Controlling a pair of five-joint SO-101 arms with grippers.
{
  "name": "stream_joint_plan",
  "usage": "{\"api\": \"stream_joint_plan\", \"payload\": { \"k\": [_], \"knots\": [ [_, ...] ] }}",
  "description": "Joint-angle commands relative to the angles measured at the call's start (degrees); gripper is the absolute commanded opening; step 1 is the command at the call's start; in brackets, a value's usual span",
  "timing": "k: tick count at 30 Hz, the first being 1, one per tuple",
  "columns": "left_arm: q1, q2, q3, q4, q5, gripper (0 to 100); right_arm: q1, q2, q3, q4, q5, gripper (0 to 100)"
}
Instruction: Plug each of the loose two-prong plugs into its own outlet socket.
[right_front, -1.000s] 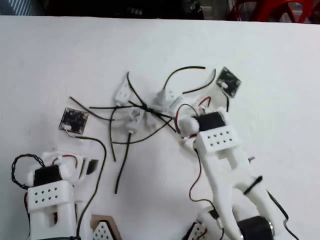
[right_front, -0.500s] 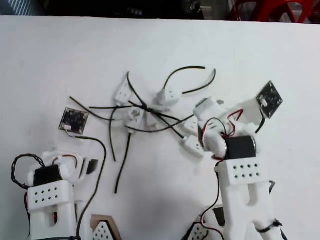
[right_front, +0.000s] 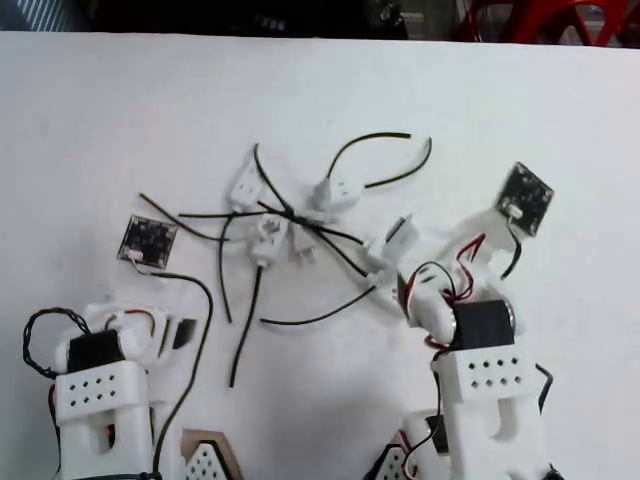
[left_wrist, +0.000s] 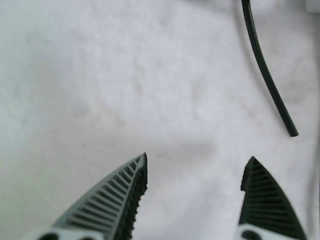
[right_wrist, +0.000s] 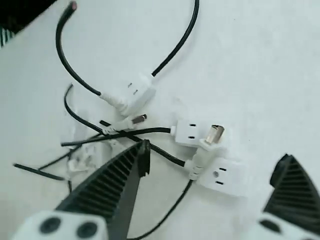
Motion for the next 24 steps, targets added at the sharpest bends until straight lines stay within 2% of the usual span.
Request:
{"api": "stream_joint_plan", "payload": {
  "k": [1, 6, 10, 17, 24],
  "knots": [
    [-0.48, -0.92, -0.18, -1.05, -0.44, 30, 1.54, -1.45, 0.62, 0.57, 16.97, 35.2],
    [-0.48, -0.92, -0.18, -0.97, -0.44, 30, 2.07, -1.01, 0.97, 0.57, 41.23, 28.7],
    [-0.48, -0.92, -0.18, -0.97, -0.44, 30, 1.80, -0.84, 1.05, 3.74, 54.77, 20.7],
    [-0.48, -0.92, -0.18, -1.05, -0.44, 30, 1.80, 7.60, -1.85, 12.09, 67.78, 23.5],
    [-0.48, -0.92, -0.18, -1.05, -0.44, 30, 1.80, 24.13, -16.26, 20.18, 78.24, 23.6]
  ]
}}
